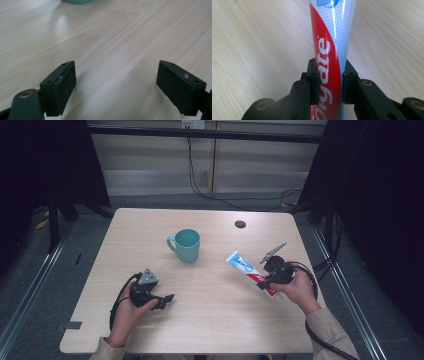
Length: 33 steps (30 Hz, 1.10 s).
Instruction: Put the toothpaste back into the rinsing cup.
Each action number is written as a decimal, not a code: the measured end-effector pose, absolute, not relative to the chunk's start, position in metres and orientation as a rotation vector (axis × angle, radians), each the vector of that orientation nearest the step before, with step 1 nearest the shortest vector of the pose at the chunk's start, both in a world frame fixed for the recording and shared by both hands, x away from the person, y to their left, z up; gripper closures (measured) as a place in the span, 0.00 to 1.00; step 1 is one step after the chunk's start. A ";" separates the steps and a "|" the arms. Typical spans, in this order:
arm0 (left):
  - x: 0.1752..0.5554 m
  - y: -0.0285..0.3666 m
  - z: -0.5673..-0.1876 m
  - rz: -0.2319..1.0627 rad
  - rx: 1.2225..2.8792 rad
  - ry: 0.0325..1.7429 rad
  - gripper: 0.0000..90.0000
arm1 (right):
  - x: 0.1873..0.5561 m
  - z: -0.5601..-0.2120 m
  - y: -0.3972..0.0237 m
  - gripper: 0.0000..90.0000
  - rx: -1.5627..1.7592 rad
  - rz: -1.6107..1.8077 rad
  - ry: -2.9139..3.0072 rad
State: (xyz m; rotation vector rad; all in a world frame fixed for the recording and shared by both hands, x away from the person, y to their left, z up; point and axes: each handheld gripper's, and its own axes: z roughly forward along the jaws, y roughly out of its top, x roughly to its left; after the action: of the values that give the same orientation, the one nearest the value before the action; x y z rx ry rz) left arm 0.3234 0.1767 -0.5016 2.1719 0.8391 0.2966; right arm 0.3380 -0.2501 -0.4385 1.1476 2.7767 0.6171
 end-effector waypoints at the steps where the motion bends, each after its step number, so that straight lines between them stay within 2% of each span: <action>1: 0.324 0.176 -0.500 0.295 2.170 0.834 0.18 | 0.339 -0.438 -0.248 0.81 1.143 0.632 2.778; 33: 0.340 0.126 -0.460 0.088 2.065 0.812 0.18 | 0.335 -0.430 -0.205 0.81 1.097 0.939 2.632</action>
State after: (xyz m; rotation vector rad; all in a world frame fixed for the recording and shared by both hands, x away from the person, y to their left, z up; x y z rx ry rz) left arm 0.3401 0.1255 -0.4602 2.0653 0.8118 0.0878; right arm 0.3349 -0.2050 -0.4304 1.0966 2.6315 0.9389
